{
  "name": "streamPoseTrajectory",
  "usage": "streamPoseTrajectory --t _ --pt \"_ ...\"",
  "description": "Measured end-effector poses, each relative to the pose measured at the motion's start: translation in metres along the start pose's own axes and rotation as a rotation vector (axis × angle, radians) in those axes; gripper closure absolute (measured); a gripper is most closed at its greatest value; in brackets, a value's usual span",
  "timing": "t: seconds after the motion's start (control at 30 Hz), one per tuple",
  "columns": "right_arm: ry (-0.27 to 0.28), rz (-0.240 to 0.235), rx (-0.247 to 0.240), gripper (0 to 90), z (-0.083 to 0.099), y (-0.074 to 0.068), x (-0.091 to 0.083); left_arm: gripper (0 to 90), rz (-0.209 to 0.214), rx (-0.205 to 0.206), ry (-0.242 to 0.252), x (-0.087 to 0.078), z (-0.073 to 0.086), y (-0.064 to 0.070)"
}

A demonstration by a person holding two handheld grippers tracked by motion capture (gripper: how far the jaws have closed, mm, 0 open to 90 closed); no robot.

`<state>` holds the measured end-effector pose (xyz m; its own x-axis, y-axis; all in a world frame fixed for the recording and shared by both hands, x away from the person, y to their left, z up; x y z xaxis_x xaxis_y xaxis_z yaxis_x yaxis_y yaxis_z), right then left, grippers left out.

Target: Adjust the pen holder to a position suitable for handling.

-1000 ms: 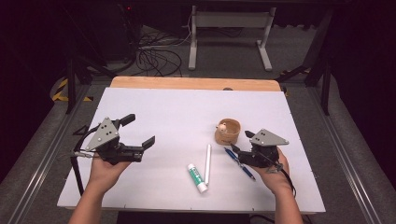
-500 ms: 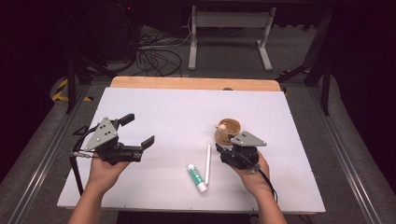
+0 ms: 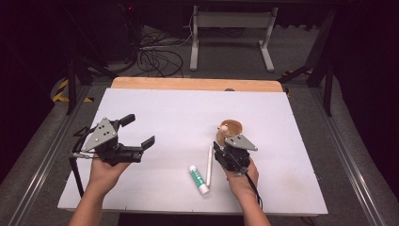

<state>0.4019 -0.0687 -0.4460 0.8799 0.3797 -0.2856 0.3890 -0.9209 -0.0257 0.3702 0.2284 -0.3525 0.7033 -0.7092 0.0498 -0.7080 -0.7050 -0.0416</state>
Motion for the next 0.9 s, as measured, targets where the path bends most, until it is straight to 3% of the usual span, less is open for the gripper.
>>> streamPoseTrajectory --t 0.1,0.33,0.7,0.9 --pt "-0.019 0.016 0.028 60.3 0.003 -0.003 0.004 4.1 0.000 -0.005 0.003 -0.001 -0.001 0.000" --pt "-0.078 0.077 0.037 64.3 0.015 -0.009 0.018 4.1 0.002 -0.013 0.015 -0.003 -0.004 0.001" --pt "-0.133 0.117 0.149 69.0 0.021 -0.018 0.030 4.2 0.004 -0.026 0.033 -0.005 -0.008 0.000" --pt "-0.166 0.147 0.147 72.3 0.022 -0.022 0.035 4.2 0.003 -0.030 0.045 -0.008 -0.012 -0.002"
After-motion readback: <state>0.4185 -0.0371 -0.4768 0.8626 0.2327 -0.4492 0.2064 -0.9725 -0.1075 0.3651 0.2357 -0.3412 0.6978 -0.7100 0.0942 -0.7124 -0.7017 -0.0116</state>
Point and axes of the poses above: each handheld gripper's, and its own axes: x roughly forward along the jaws, z roughly out of its underside, y roughly to its right, the point moved 5 cm from there along x, roughly forward along the jaws, and after that the axes turned 12 degrees about y, right-handed, at the moved point
